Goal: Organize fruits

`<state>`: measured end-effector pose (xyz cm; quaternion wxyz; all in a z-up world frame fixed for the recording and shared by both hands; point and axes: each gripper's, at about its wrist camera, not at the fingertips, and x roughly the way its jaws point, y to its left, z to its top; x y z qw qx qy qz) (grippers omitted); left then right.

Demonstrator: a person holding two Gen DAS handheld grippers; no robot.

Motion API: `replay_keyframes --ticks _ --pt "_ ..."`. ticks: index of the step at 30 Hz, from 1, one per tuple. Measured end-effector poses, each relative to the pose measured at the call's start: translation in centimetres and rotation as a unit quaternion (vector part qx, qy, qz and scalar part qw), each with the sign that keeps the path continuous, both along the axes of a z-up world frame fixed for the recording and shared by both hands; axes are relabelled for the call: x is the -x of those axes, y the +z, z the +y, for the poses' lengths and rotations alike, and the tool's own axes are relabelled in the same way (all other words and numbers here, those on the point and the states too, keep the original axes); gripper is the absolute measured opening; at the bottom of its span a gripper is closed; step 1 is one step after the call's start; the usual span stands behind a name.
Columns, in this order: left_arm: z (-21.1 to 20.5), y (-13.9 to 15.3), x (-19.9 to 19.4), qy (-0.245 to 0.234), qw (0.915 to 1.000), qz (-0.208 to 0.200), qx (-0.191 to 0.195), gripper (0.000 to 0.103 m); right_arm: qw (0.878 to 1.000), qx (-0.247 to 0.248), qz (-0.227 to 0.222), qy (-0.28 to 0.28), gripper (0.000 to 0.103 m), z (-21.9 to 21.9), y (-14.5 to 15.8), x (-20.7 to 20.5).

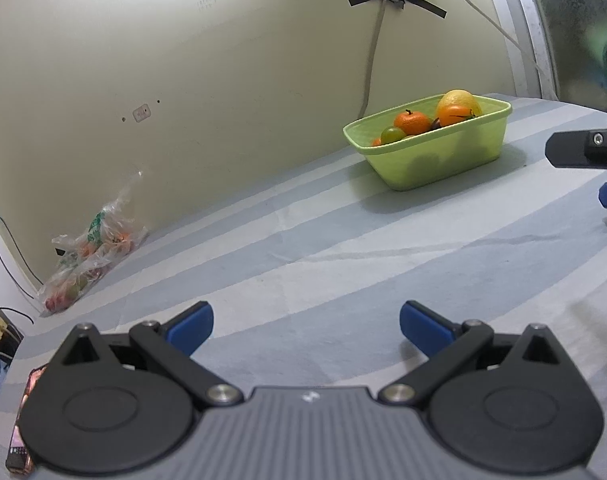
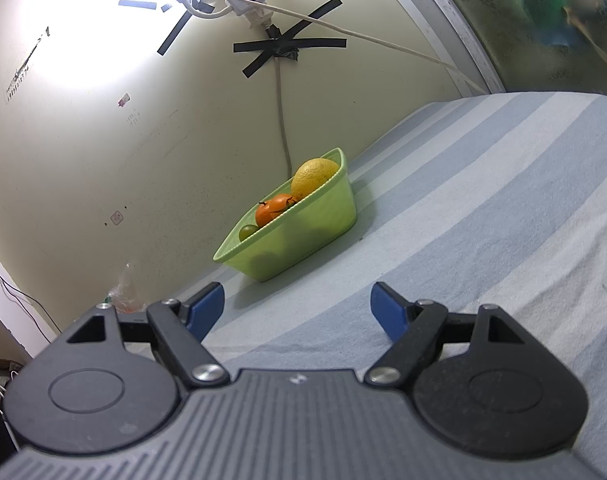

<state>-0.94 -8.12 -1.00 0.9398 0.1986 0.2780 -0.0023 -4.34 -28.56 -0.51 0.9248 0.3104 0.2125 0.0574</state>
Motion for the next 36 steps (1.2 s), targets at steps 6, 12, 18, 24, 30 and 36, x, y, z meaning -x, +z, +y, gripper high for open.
replay_keyframes --ticks 6,12,18,24,30,36 --pt "-0.13 -0.16 0.15 0.0 0.9999 -0.011 -0.013 0.103 1.0 0.0 0.0 0.0 0.082 0.0 0.0 -0.01" --pt "-0.16 -0.28 0.12 -0.002 0.9998 -0.012 -0.016 0.103 1.0 0.0 0.0 0.0 0.082 0.01 -0.01 -0.01" --pt "-0.2 -0.32 0.18 -0.007 0.9998 -0.006 -0.015 0.103 1.0 0.0 0.0 0.0 0.082 0.02 -0.02 0.0" --pt "-0.14 -0.37 0.1 -0.006 0.9997 -0.009 -0.02 0.103 1.0 -0.001 0.0 0.0 0.082 0.04 0.0 0.01" --pt "-0.35 -0.33 0.32 -0.004 0.9994 -0.02 -0.028 0.103 1.0 -0.001 0.0 -0.001 0.082 0.06 -0.01 0.02" --pt "-0.26 -0.34 0.27 -0.006 0.9995 -0.015 -0.026 0.103 1.0 -0.001 0.0 0.0 0.082 0.0 -0.02 0.0"
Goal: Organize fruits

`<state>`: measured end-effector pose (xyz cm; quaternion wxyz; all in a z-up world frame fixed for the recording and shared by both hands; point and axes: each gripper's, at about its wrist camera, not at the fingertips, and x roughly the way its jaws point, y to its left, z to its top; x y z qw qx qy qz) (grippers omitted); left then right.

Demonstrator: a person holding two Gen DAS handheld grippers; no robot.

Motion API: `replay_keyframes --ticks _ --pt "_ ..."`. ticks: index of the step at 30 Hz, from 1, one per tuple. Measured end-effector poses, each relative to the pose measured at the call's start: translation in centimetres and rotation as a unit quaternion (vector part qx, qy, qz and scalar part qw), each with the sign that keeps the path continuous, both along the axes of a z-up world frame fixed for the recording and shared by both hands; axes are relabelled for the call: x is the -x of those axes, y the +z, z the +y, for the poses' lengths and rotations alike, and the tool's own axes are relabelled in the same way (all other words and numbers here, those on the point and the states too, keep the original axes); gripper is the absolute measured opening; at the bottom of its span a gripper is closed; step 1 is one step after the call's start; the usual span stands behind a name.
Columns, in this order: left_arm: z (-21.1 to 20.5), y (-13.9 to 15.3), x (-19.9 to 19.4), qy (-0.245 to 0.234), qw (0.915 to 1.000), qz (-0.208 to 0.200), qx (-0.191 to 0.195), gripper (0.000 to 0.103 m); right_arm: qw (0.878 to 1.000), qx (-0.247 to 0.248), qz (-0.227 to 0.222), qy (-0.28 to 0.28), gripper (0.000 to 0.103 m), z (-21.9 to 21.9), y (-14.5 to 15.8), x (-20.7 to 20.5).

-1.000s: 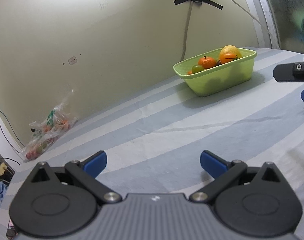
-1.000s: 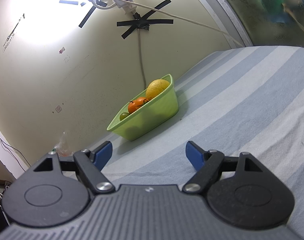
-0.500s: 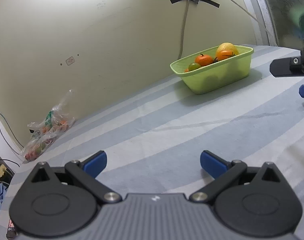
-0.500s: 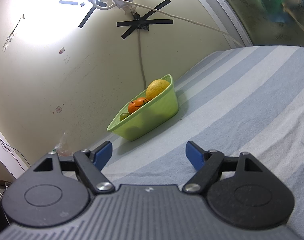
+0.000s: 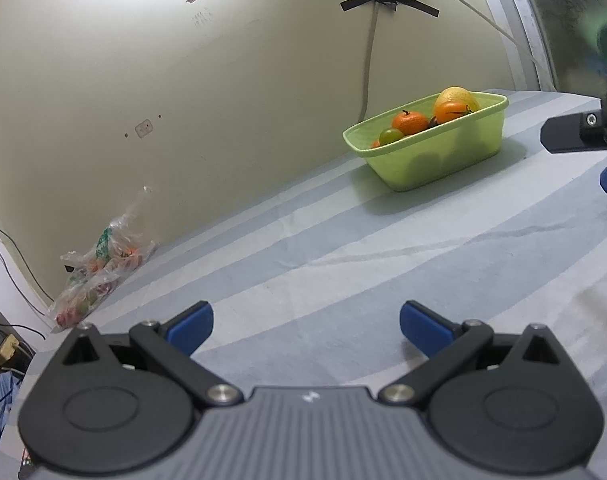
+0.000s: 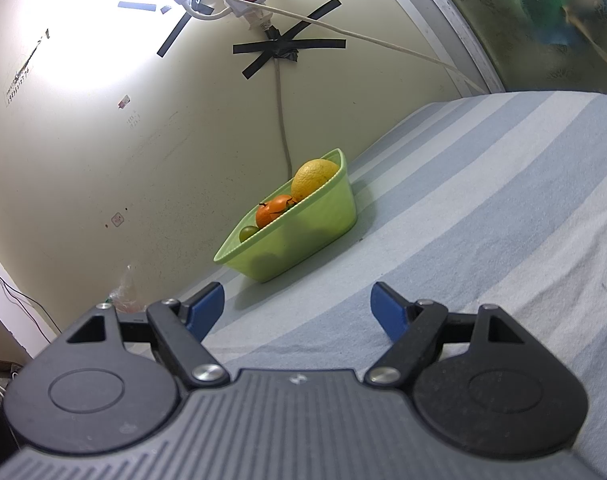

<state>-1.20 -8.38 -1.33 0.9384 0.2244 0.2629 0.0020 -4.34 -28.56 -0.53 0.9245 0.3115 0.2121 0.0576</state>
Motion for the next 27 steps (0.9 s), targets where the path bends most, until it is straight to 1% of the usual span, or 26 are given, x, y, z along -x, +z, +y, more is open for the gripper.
replay_keyframes --ticks 7,17,27 --pt "0.02 -0.11 -0.15 -0.003 1.0 0.005 -0.001 0.103 1.0 -0.001 0.0 0.0 0.082 0.01 -0.01 -0.02" --pt "-0.04 -0.3 -0.25 -0.008 0.9996 0.025 0.012 0.103 1.0 0.0 0.0 0.001 0.082 -0.03 0.0 -0.01" --pt "-0.19 -0.19 -0.19 -0.014 0.9992 0.033 0.017 0.103 1.0 -0.001 0.0 0.001 0.082 -0.05 -0.01 -0.02"
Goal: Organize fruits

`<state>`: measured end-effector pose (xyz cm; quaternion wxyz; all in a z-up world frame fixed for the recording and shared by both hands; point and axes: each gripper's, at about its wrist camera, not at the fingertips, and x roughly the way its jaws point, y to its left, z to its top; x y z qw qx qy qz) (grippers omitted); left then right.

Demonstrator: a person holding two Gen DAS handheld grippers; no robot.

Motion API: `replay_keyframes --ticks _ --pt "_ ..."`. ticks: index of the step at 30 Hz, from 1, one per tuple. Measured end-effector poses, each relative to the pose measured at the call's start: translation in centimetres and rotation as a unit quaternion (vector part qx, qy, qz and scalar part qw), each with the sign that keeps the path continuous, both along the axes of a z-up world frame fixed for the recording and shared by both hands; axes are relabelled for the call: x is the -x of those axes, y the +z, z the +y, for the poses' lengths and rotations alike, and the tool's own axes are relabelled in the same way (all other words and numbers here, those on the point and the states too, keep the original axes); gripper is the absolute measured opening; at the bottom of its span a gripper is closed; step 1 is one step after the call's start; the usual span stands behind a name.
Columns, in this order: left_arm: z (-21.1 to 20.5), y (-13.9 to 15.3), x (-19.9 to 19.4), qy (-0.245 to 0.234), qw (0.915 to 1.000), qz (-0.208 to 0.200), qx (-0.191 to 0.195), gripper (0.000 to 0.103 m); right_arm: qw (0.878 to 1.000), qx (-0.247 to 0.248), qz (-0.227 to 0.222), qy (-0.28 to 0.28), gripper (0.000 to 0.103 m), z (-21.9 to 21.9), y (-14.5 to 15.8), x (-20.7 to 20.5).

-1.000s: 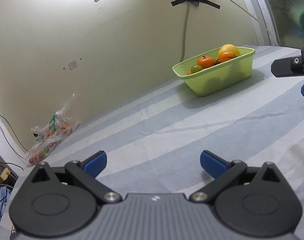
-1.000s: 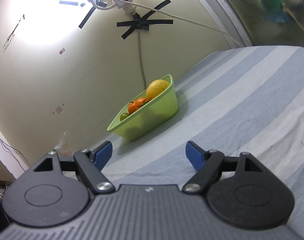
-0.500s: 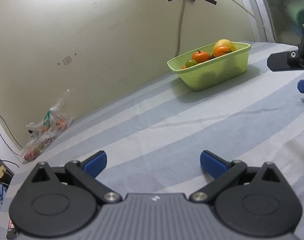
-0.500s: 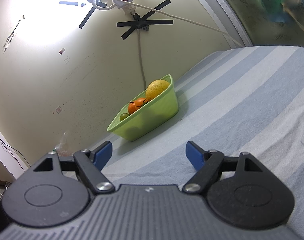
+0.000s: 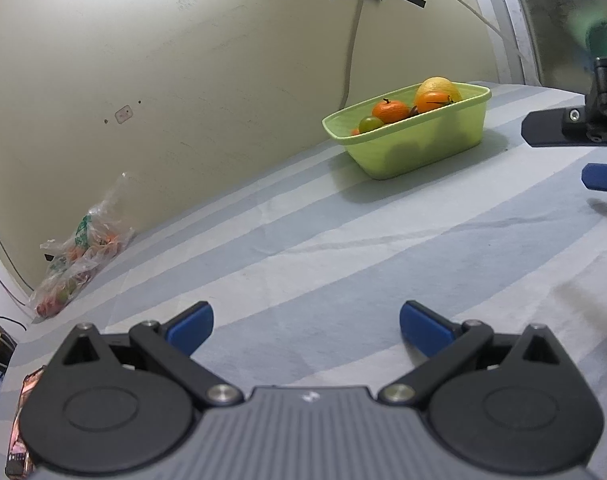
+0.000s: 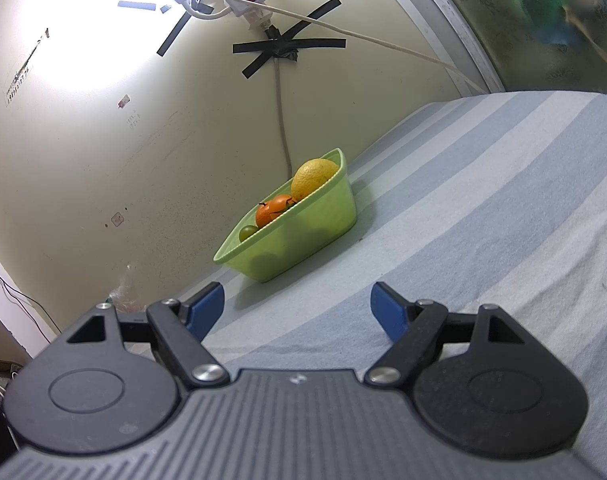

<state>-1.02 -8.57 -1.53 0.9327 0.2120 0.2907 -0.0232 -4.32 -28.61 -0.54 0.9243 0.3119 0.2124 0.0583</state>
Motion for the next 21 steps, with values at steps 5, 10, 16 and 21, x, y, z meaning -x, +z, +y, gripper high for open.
replay_keyframes --ticks 5,10,16,21 --pt "-0.04 0.03 -0.02 -0.001 1.0 0.002 0.002 0.103 1.0 0.0 0.0 0.0 0.082 -0.02 -0.01 -0.01" --pt "0.01 0.11 -0.1 0.0 1.0 0.003 0.005 0.103 1.0 0.0 0.0 0.0 0.082 0.0 -0.01 -0.01" --pt "-0.02 0.12 -0.22 -0.001 0.9998 0.012 0.012 0.103 1.0 -0.001 0.0 0.0 0.082 0.03 -0.02 -0.02" --pt "-0.04 0.19 -0.22 0.0 0.9997 0.017 0.017 0.103 1.0 -0.001 0.0 0.0 0.082 0.03 -0.05 -0.02"
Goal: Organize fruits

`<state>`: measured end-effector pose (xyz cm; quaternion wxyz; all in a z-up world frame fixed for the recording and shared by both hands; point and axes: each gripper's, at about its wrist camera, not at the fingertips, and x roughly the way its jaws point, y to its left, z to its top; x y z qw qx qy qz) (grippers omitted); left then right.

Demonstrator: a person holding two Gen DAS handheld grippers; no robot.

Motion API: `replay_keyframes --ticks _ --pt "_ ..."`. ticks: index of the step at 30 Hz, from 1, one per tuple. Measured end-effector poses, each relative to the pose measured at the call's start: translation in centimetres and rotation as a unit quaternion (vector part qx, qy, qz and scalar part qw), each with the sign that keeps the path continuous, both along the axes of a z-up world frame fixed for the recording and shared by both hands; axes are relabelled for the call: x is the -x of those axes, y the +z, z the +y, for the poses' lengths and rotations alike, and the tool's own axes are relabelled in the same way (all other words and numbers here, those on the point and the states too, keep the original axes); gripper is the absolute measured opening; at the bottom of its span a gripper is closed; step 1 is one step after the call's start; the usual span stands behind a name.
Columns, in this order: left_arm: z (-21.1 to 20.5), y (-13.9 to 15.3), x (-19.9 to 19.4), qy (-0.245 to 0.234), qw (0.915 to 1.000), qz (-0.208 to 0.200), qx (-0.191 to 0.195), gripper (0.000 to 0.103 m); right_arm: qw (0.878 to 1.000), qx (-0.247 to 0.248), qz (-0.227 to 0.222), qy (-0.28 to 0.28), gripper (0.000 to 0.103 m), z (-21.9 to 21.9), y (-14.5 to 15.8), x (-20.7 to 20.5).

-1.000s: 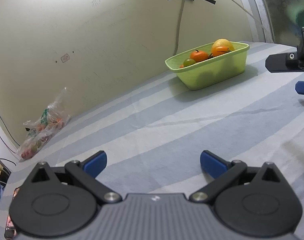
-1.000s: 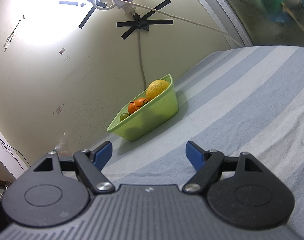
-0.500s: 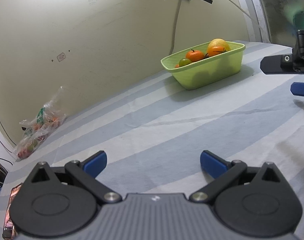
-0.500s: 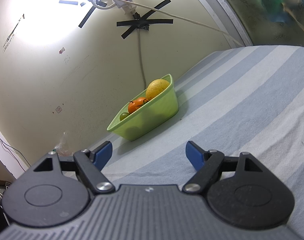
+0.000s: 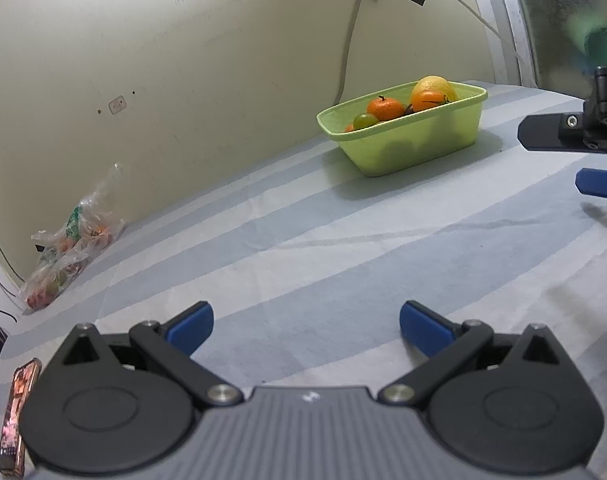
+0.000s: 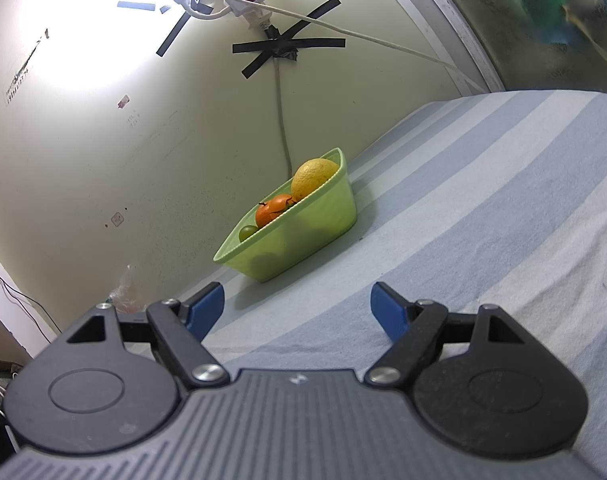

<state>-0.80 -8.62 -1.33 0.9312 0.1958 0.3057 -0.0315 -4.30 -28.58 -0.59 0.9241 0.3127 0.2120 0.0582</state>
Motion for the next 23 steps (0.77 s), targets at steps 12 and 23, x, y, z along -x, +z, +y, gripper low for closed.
replay_keyframes --ticks 12,23 --pt "0.05 0.03 -0.02 0.004 0.9999 0.006 0.008 0.103 1.0 0.0 0.0 0.0 0.082 0.0 -0.03 -0.01" --pt "0.51 0.34 -0.16 0.002 0.9993 0.014 0.034 0.103 1.0 0.0 0.0 0.0 0.082 -0.01 -0.02 0.0"
